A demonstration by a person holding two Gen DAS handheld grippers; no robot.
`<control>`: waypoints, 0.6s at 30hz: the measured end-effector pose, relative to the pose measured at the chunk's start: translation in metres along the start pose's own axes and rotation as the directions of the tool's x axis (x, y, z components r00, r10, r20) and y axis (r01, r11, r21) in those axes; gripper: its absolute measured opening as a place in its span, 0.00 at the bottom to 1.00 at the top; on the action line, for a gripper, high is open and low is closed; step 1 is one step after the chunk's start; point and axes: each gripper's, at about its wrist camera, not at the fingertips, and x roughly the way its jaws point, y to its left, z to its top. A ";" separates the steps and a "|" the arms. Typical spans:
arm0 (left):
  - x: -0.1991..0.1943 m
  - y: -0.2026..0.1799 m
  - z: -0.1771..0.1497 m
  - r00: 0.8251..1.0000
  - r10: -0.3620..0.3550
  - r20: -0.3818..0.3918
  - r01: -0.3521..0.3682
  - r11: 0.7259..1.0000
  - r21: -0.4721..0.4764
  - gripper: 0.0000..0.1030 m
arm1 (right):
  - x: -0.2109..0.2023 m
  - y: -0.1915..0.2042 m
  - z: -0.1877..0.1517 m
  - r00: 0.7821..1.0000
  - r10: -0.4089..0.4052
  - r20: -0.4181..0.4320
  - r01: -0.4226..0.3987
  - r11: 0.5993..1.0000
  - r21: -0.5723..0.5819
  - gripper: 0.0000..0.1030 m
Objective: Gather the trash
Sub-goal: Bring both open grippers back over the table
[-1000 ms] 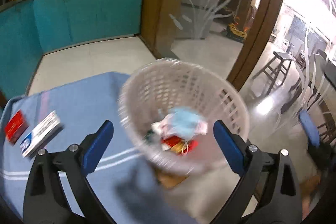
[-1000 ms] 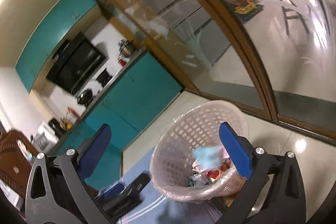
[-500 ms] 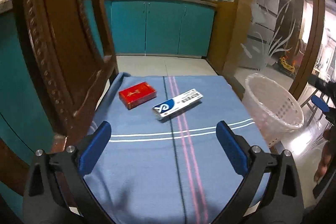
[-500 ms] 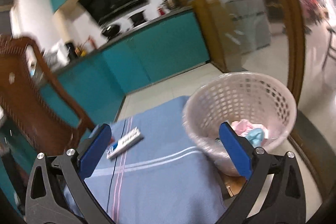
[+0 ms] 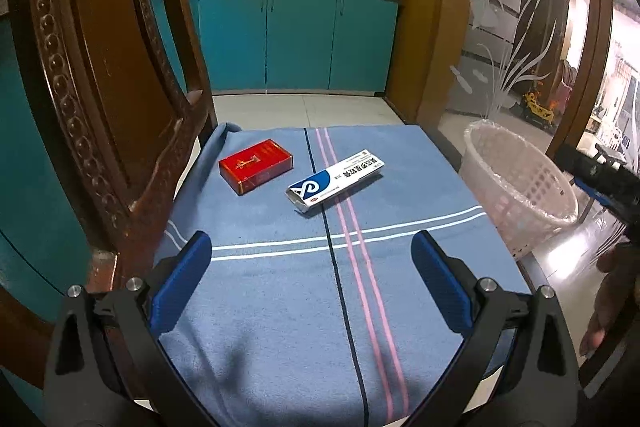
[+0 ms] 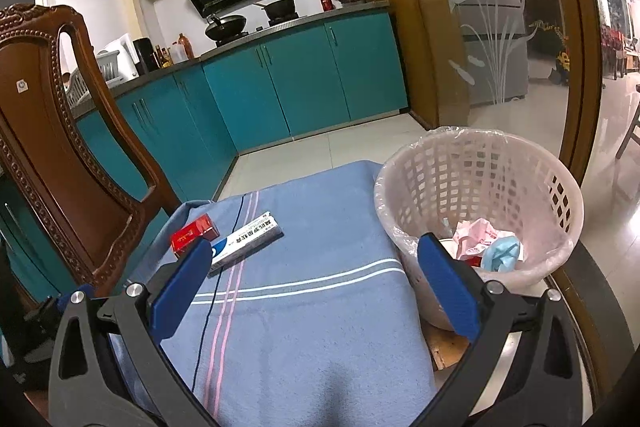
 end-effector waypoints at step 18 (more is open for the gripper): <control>-0.065 0.015 0.016 0.960 0.027 0.279 -0.010 0.998 -0.064 0.97 | 0.109 0.061 -0.010 0.953 0.035 -0.301 -0.007 0.995 0.095 0.97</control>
